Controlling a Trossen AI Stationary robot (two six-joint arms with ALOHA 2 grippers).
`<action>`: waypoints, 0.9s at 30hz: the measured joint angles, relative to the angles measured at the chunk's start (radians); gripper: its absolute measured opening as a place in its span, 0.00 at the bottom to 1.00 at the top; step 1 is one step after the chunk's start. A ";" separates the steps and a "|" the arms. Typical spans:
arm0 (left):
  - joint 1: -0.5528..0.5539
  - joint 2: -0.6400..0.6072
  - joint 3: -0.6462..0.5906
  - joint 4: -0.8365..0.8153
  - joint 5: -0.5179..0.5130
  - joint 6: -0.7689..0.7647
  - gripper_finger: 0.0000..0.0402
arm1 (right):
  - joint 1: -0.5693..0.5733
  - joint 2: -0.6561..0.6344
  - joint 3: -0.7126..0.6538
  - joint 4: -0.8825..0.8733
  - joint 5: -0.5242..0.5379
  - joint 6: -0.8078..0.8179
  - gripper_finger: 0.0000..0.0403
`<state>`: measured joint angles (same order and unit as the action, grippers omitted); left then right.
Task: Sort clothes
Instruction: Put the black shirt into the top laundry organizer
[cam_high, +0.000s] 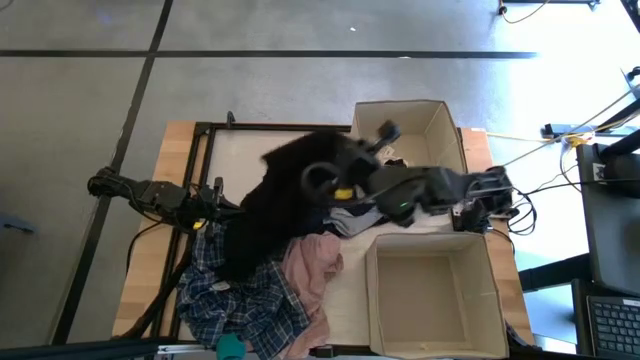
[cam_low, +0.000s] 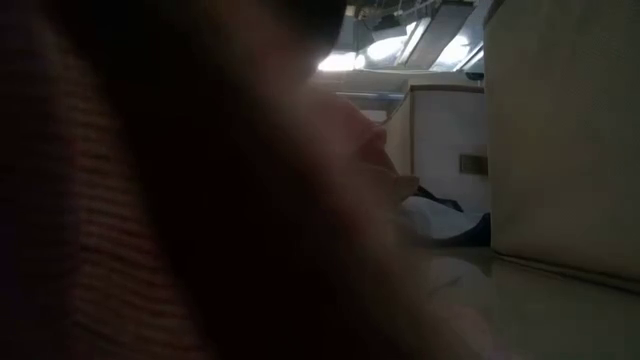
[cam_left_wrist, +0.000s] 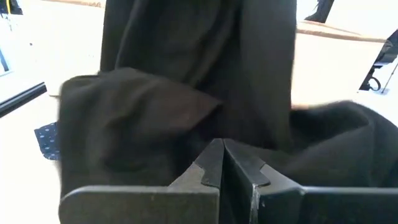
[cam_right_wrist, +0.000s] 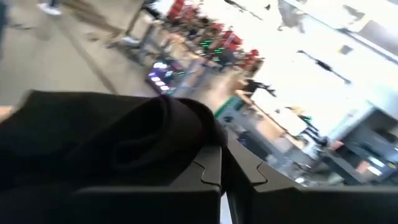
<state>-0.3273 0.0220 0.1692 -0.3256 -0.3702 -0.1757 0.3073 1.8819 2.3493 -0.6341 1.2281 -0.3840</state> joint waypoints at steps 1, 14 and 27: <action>0.000 0.000 0.000 0.000 0.000 0.000 0.00 | 0.000 -0.016 0.000 0.014 0.021 -0.020 0.01; 0.000 0.000 0.000 0.000 0.000 0.000 0.00 | -0.031 -0.171 0.000 0.260 0.206 -0.379 0.01; 0.000 0.000 0.000 0.024 -0.004 0.034 0.00 | -0.194 -0.284 0.000 0.289 0.251 -0.582 0.02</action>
<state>-0.3275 0.0221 0.1692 -0.3013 -0.3738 -0.1413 0.1138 1.5975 2.3493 -0.3450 1.4787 -0.9657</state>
